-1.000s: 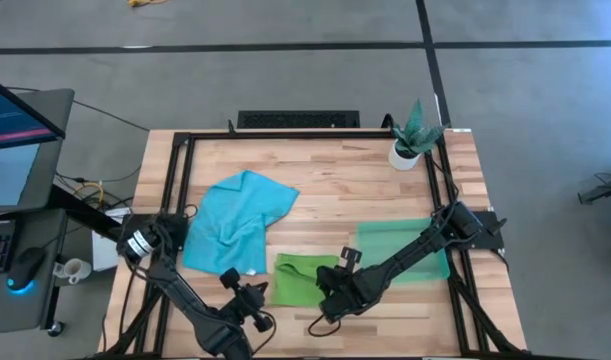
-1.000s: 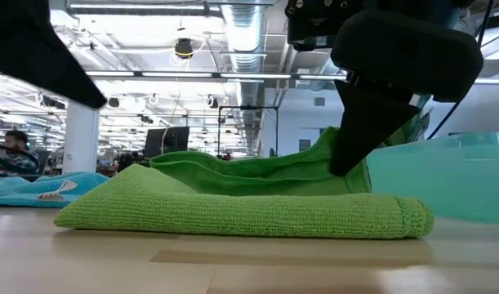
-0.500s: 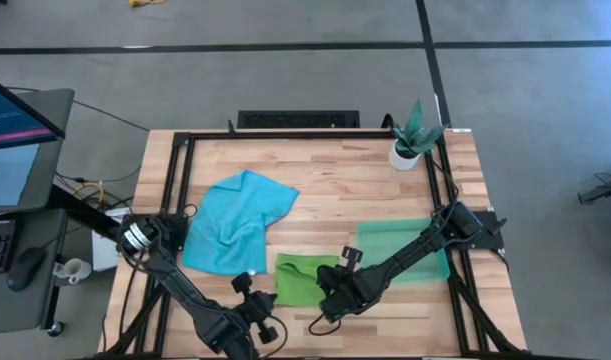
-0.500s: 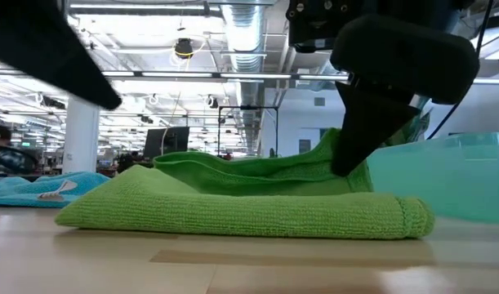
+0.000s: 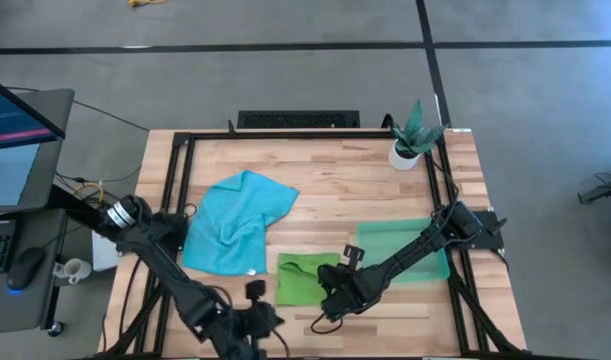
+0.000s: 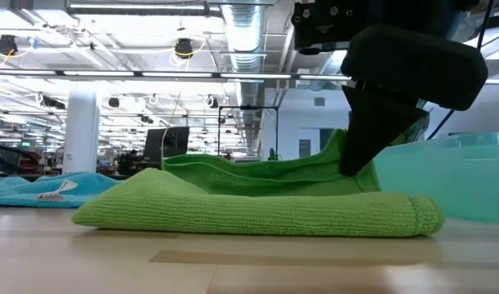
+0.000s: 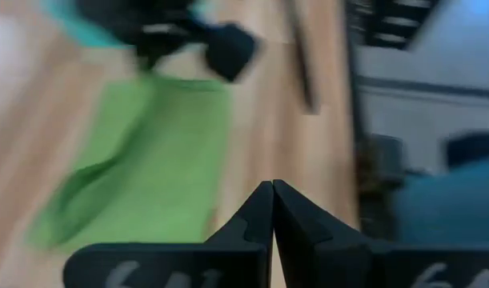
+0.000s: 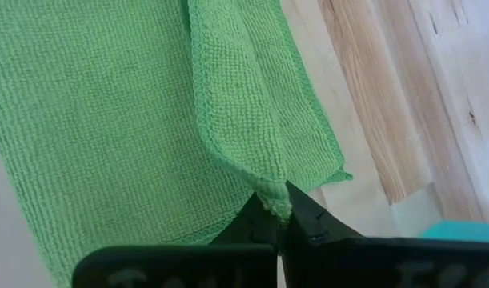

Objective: Roll microfiber towels into tight, uniform cylinder then place into a basket
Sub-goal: Fold the green towel

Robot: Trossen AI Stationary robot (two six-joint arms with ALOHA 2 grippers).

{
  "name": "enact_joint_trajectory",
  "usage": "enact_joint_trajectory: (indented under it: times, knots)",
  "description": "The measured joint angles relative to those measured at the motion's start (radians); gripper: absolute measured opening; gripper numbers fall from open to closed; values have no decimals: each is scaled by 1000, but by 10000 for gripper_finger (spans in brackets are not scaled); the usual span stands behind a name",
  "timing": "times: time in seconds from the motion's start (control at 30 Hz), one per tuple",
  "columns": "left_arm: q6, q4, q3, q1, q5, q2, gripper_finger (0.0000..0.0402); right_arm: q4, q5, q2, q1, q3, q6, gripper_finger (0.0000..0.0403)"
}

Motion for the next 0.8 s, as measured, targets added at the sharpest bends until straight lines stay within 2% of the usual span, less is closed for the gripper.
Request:
enact_joint_trajectory:
  times: [0.1,0.23,0.4,0.57,0.8]
  knots:
    - [130,188,-39,26,118,0,0,-22,1,0,0,0,4,13]
    - [262,376,-130,50,211,-2,0,-43,2,0,1,0,5,11]
    - [183,452,-295,103,180,-15,0,-43,3,0,7,0,5,15]
    - [194,673,-441,167,189,-60,0,-43,3,0,0,0,5,10]
    - [123,719,-572,267,227,-66,0,-50,5,0,-22,0,10,14]
